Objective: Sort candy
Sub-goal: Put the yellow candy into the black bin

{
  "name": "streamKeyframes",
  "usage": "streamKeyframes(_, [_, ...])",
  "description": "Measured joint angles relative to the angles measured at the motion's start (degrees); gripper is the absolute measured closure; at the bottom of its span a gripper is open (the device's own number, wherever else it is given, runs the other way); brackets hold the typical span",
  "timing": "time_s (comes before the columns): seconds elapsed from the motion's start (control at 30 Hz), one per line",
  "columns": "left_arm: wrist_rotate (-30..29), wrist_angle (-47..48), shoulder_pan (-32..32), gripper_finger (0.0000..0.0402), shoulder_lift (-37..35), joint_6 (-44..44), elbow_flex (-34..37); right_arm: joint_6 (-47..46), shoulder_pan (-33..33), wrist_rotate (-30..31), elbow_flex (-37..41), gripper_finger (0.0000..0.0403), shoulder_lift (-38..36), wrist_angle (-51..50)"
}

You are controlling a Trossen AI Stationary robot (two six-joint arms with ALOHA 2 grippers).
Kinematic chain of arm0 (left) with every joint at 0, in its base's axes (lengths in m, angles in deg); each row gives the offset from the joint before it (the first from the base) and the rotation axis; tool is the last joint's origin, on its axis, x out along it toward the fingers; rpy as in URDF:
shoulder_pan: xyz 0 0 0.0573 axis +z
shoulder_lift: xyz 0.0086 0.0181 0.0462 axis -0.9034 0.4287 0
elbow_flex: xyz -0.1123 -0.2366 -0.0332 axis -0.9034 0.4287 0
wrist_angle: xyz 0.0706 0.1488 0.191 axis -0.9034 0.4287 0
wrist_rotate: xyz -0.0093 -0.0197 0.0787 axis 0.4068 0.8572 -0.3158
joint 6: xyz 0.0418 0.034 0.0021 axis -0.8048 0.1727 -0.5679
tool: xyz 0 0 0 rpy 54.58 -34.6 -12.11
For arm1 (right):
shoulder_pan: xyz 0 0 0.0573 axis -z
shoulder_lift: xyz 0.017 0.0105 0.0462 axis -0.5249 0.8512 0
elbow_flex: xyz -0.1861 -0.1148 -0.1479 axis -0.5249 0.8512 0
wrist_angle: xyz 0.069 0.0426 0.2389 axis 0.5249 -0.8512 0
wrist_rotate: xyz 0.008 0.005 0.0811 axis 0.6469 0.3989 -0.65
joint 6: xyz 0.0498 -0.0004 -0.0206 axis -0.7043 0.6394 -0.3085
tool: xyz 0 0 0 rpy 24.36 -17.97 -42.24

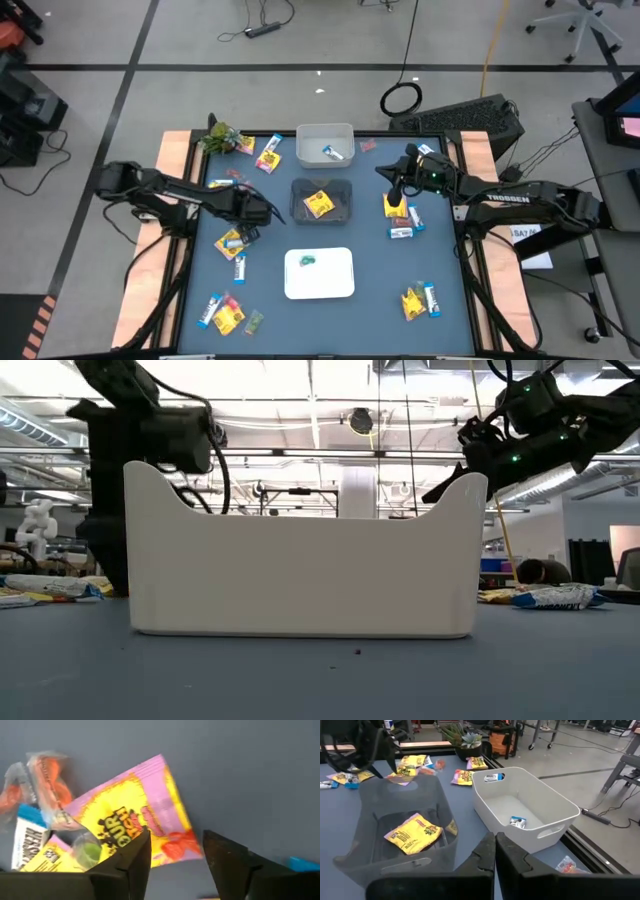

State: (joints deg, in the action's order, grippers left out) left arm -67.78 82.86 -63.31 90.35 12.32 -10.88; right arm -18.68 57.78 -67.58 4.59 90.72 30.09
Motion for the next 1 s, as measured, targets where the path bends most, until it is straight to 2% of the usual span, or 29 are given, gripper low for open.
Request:
streamKeyframes(0.2, [-1.36,0.36,2.05,0.0216,4.69,-0.64,-0.39,-0.01,0.01,-0.01,0.0,0.0402,0.01,-0.11])
streamKeyframes(0.3, [-2.12,0.17,2.05,0.0236,5.05,-2.58,-0.4,-0.01,0.01,-0.01,0.0,0.0402,0.01,-0.22])
streamKeyframes(0.4, [-2.98,0.0,2.07,0.0281,5.22,-4.57,-0.28,-0.01,0.01,-0.01,0.0,0.0402,0.01,-0.49])
streamKeyframes(0.53, [-4.71,-0.18,2.18,0.0365,5.39,-4.57,-0.11,-0.19,0.01,-0.01,0.0,0.0402,0.03,-0.42])
streamKeyframes(0.6, [-5.75,0.22,2.13,0.0391,5.43,-4.53,-0.52,-0.2,0.01,-0.01,0.0,0.0402,0.03,0.13])
streamKeyframes(0.83, [-11.45,7.52,0.39,0.0398,5.28,-4.71,-7.24,-0.22,0.01,-0.01,0.0,0.0402,0.03,0.22])
streamKeyframes(1.0, [-14.12,8.78,-1.36,0.0398,5.19,-7.22,-14.38,-0.22,0.01,-0.01,0.0,0.0403,0.03,-0.04])
